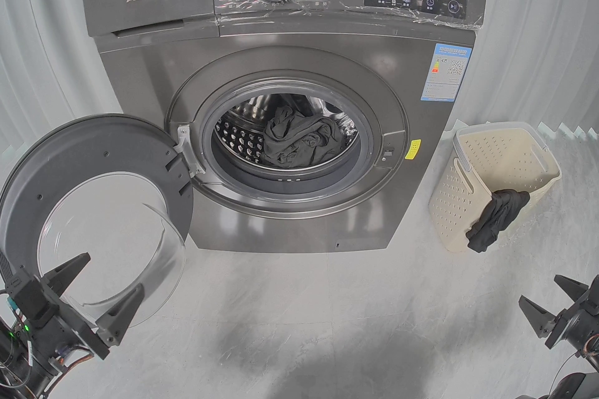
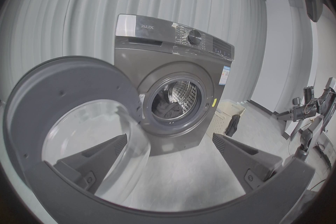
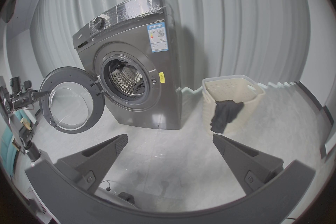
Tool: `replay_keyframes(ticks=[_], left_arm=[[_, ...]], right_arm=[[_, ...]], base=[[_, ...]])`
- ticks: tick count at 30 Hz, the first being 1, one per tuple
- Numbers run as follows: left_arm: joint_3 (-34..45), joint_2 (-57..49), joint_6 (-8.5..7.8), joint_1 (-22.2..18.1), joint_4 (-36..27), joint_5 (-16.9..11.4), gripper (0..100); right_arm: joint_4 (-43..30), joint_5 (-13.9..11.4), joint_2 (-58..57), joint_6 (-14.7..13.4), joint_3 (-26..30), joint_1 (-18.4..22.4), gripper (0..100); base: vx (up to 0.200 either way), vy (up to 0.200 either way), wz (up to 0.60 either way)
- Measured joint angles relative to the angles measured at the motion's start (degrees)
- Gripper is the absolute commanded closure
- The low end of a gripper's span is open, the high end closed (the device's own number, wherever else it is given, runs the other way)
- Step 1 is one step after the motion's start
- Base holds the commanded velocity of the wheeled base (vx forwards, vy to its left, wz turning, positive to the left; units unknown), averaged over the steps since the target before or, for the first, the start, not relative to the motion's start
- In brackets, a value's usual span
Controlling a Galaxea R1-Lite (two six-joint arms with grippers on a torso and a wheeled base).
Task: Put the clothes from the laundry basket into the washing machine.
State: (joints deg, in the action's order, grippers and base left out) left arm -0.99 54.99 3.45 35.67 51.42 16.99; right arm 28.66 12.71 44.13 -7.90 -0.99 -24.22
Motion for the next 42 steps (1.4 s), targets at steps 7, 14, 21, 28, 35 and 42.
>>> replay_keyframes(ticks=[7, 14, 21, 28, 35, 42], left_arm=[[0.00, -12.67, 0.24, -5.94, -15.02, -0.22, 0], [-0.02, -24.95, 1.17, -12.13, -27.34, -0.52, 0], [-0.02, -34.66, 1.30, -20.71, -36.07, -2.13, 0], [-0.02, -44.85, -0.72, -29.96, -43.00, -8.05, 0], [-0.02, -51.91, -2.96, -34.71, -50.64, -18.43, 0], [-0.02, -53.78, -3.05, -35.65, -51.74, -17.21, 0]], right_arm=[[-9.92, -1.72, -14.56, 1.61, 0.00, 7.45, 0], [-21.88, -6.53, -29.37, 5.19, 0.00, 15.49, 0], [-25.99, -9.85, -39.20, 9.24, 0.00, 22.86, 0], [-26.09, -8.09, -42.42, 10.79, 0.00, 24.02, 0], [-28.42, -13.99, -43.23, 8.58, -0.02, 24.15, 0], [-28.76, -14.54, -43.42, 8.30, -0.02, 24.13, 0]], base=[[0.000, 0.000, 0.00], [0.000, 0.000, 0.00], [0.000, 0.000, 0.00], [0.000, 0.000, 0.00], [0.000, 0.000, 0.00], [0.000, 0.000, 0.00]])
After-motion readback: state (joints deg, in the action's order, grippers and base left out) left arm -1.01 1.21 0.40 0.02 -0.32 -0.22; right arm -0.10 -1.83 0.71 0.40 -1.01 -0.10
